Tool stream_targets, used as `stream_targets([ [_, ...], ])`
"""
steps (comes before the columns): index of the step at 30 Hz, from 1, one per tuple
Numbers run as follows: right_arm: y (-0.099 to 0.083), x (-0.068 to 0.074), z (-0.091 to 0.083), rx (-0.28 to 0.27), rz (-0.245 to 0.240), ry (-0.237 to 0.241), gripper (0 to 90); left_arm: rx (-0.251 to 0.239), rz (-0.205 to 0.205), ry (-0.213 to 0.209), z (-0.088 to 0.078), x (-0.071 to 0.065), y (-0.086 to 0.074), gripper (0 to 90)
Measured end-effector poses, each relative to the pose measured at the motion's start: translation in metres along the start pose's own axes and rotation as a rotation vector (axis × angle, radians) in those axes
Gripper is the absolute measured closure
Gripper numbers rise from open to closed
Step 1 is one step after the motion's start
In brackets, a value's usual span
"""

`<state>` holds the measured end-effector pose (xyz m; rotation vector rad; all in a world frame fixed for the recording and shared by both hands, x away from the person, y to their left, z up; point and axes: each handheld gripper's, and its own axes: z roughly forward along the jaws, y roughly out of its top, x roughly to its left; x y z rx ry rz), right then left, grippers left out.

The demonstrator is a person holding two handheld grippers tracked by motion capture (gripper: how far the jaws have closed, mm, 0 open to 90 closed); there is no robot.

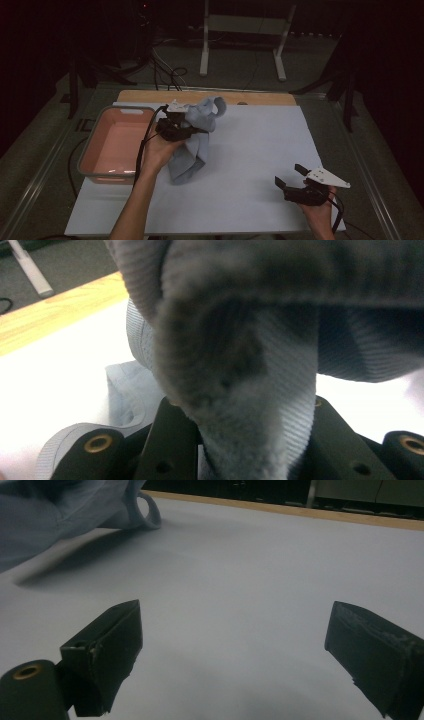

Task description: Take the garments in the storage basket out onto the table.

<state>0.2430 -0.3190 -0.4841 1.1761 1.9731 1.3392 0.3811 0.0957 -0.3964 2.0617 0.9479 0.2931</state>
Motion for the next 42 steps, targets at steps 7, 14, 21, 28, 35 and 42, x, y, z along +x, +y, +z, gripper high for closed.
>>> stream_targets([
  [7, 0.0, 0.0, 0.001, 0.001, -0.001, -0.001, 8.4, 0.014, -0.018, -0.037, 0.011, -0.001, -0.009, 73.9],
  [14, 0.0, -0.001, 0.001, 0.001, -0.002, -0.002, 8.4, 0.018, -0.01, -0.043, 0.019, -0.005, -0.015, 71.8],
  [21, 0.0, -0.001, -0.001, -0.003, 0.002, -0.003, 8.4, -0.002, -0.046, -0.087, 0.026, -0.008, -0.021, 57.5],
  [28, 0.0, -0.001, 0.0, -0.001, -0.001, -0.001, 8.4, -0.026, -0.091, -0.075, 0.024, -0.005, -0.022, 19.4],
  [35, 0.0, -0.001, 0.0, 0.001, 0.002, -0.001, 8.4, -0.066, -0.109, -0.073, 0.018, -0.001, -0.023, 0.2],
  [42, 0.0, -0.001, 0.001, 0.002, 0.001, -0.002, 8.4, -0.109, -0.092, -0.043, 0.009, -0.002, -0.023, 0.1],
])
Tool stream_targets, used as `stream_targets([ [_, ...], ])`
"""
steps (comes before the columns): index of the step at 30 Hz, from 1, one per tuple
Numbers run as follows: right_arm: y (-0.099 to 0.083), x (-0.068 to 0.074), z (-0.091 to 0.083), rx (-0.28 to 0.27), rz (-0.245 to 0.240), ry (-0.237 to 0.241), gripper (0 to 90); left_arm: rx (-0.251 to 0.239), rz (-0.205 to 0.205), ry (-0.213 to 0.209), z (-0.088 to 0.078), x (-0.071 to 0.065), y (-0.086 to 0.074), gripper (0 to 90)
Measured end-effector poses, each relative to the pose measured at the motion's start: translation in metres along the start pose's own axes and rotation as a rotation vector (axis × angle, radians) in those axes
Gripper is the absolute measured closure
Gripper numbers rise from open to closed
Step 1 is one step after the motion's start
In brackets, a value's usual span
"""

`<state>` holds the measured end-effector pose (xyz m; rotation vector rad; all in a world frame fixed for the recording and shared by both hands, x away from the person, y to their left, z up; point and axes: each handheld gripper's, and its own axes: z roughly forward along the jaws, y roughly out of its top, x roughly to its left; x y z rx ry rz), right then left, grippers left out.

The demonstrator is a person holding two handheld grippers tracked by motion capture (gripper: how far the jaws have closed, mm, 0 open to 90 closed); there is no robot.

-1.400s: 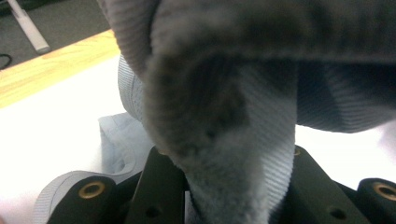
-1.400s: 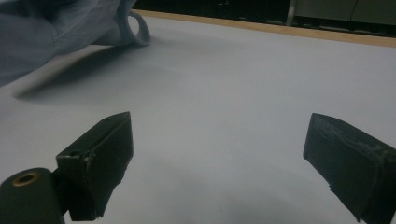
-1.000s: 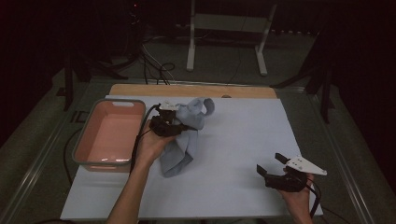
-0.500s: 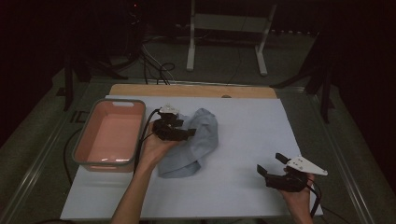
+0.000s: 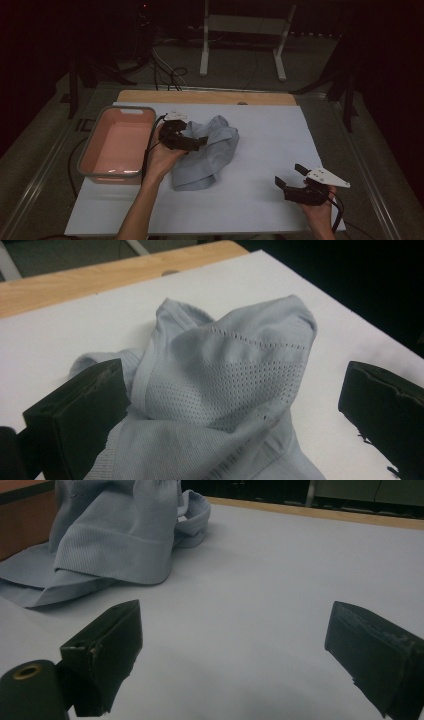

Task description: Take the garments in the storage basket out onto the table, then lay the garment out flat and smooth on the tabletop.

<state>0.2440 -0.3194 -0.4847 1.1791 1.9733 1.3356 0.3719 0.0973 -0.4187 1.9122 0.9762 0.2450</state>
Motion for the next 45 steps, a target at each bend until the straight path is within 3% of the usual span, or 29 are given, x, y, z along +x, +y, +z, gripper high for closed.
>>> stream_targets([
  [5, 0.0, -0.001, -0.001, -0.002, 0.001, -0.001, 8.4, -0.008, 0.024, 0.033, -0.006, -0.001, -0.001, 0.1],
  [12, 0.0, 0.0, -0.001, 0.0, 0.001, -0.002, 8.4, -0.037, 0.017, 0.055, -0.014, -0.002, -0.006, 0.1],
  [17, 0.0, 0.0, 0.0, 0.002, 0.001, -0.003, 8.4, -0.041, 0.016, 0.064, -0.018, -0.003, -0.009, 0.1],
  [28, -0.001, 0.001, 0.0, 0.004, -0.001, -0.001, 8.4, -0.027, 0.055, 0.092, -0.023, -0.007, -0.017, 0.1],
  [43, -0.001, 0.002, 0.002, 0.013, -0.008, 0.001, 8.5, -0.064, 0.054, 0.092, -0.031, -0.009, -0.039, 0.1],
  [45, -0.001, 0.002, 0.003, 0.015, -0.006, 0.003, 8.5, -0.048, 0.053, 0.093, -0.03, -0.008, -0.044, 0.1],
])
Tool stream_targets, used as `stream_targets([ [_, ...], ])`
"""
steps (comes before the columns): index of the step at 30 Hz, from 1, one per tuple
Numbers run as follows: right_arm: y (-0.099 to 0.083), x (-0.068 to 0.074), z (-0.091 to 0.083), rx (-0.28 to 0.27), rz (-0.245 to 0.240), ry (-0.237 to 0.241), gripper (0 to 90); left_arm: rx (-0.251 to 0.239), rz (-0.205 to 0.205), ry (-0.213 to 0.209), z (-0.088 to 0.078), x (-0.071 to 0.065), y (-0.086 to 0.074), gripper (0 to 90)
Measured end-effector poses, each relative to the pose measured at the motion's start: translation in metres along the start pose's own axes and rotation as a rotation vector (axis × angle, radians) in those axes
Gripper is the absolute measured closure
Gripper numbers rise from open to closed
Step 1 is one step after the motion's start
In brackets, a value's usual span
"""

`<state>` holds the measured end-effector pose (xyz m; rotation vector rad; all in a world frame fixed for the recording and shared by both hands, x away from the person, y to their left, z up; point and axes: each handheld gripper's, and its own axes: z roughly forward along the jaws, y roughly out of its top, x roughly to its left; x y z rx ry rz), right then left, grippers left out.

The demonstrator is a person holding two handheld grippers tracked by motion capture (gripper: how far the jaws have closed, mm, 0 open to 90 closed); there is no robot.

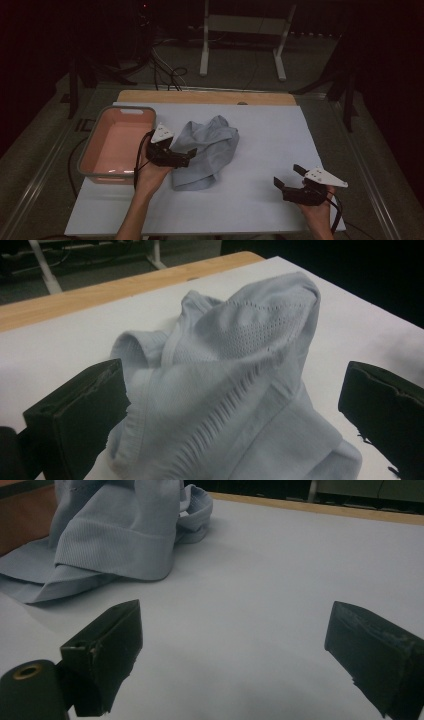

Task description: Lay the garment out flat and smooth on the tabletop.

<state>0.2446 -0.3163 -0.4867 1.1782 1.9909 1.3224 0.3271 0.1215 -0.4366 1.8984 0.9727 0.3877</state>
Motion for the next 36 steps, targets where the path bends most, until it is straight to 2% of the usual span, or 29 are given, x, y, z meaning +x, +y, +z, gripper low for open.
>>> stream_targets([
  [12, 0.002, 0.003, -0.002, -0.013, 0.002, 0.004, 8.5, -0.007, 0.003, 0.015, -0.011, 0.002, -0.008, 0.1],
  [14, 0.004, 0.006, -0.002, -0.021, 0.016, 0.012, 8.5, -0.011, 0.001, 0.016, -0.013, 0.002, -0.008, 0.1],
  [22, 0.024, 0.015, 0.003, -0.035, -0.005, 0.026, 8.8, -0.03, 0.005, 0.017, -0.021, 0.002, -0.006, 0.1],
  [26, 0.033, 0.02, 0.006, -0.036, -0.024, 0.011, 8.9, -0.035, 0.005, 0.015, -0.022, 0.001, -0.006, 0.1],
  [32, 0.049, 0.025, 0.019, -0.044, -0.002, 0.03, 9.0, -0.038, 0.009, 0.013, -0.022, 0.0, -0.005, 0.1],
  [33, 0.055, 0.029, 0.028, -0.039, -0.001, 0.041, 9.2, -0.04, 0.008, 0.012, -0.023, 0.0, -0.005, 0.1],
  [36, 0.061, 0.033, 0.036, -0.032, -0.005, 0.045, 9.2, -0.044, 0.004, 0.013, -0.025, 0.001, -0.005, 0.1],
])
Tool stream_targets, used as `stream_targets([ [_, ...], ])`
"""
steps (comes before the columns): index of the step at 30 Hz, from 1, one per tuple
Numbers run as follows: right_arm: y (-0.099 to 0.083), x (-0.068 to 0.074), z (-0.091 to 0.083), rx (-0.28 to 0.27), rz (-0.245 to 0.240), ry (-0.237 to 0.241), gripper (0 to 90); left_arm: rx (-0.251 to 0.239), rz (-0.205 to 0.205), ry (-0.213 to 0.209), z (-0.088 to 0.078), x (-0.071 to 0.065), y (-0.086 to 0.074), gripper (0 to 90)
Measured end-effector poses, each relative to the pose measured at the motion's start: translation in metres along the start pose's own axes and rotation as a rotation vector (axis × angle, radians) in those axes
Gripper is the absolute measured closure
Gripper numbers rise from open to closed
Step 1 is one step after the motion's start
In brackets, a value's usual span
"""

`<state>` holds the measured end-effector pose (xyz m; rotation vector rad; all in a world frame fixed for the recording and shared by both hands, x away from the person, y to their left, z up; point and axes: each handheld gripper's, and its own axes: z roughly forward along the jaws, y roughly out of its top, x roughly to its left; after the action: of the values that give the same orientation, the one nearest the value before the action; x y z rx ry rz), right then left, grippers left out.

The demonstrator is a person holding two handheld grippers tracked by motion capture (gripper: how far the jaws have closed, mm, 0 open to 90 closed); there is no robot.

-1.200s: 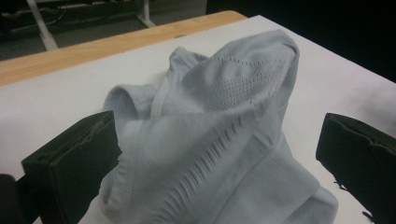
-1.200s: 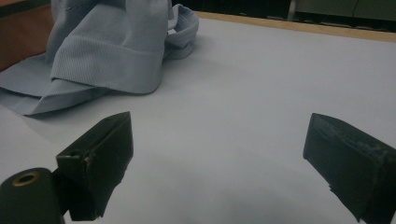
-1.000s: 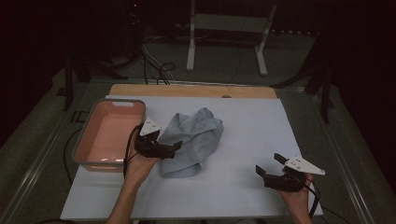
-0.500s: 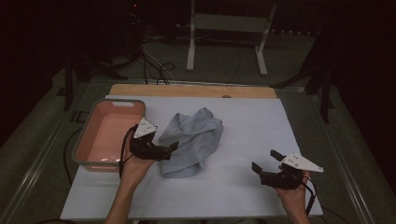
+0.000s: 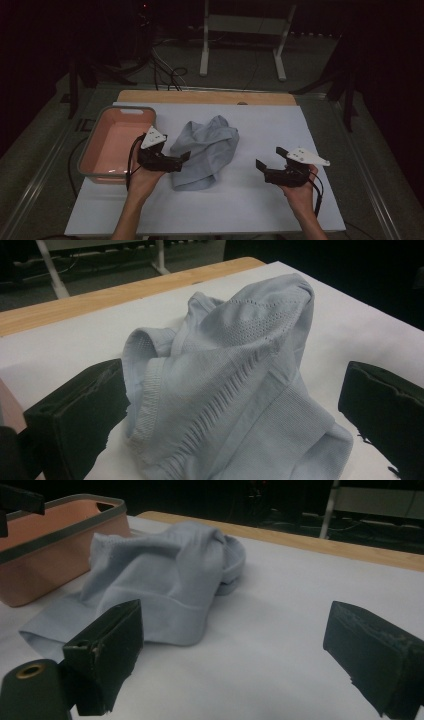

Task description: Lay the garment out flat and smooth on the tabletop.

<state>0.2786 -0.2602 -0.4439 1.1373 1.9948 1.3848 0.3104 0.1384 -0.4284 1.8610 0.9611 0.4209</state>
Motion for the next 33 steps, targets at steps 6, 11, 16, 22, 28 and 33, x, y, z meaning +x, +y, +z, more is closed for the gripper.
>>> stream_targets([
  [6, 0.012, 0.008, 0.018, 0.008, -0.011, 0.02, 9.3, -0.005, -0.006, -0.001, -0.001, 0.001, 0.0, 0.1],
  [11, 0.02, 0.013, 0.033, 0.017, -0.014, 0.036, 9.4, -0.009, -0.004, -0.006, -0.002, 0.0, 0.001, 0.1],
  [16, 0.027, 0.015, 0.047, 0.027, -0.016, 0.044, 9.5, -0.012, -0.008, -0.006, -0.003, 0.0, 0.001, 0.2],
  [22, 0.031, 0.011, 0.064, 0.049, 0.0, 0.046, 9.5, -0.017, -0.011, -0.008, -0.003, 0.001, 0.001, 0.2],
  [28, 0.027, 0.007, 0.083, 0.108, 0.019, 0.056, 12.9, -0.017, -0.01, -0.006, -0.004, 0.001, 0.001, 0.2],
  [33, 0.022, 0.01, 0.095, 0.159, 0.019, 0.095, 18.0, -0.022, -0.011, -0.006, -0.004, 0.001, 0.001, 0.2],
])
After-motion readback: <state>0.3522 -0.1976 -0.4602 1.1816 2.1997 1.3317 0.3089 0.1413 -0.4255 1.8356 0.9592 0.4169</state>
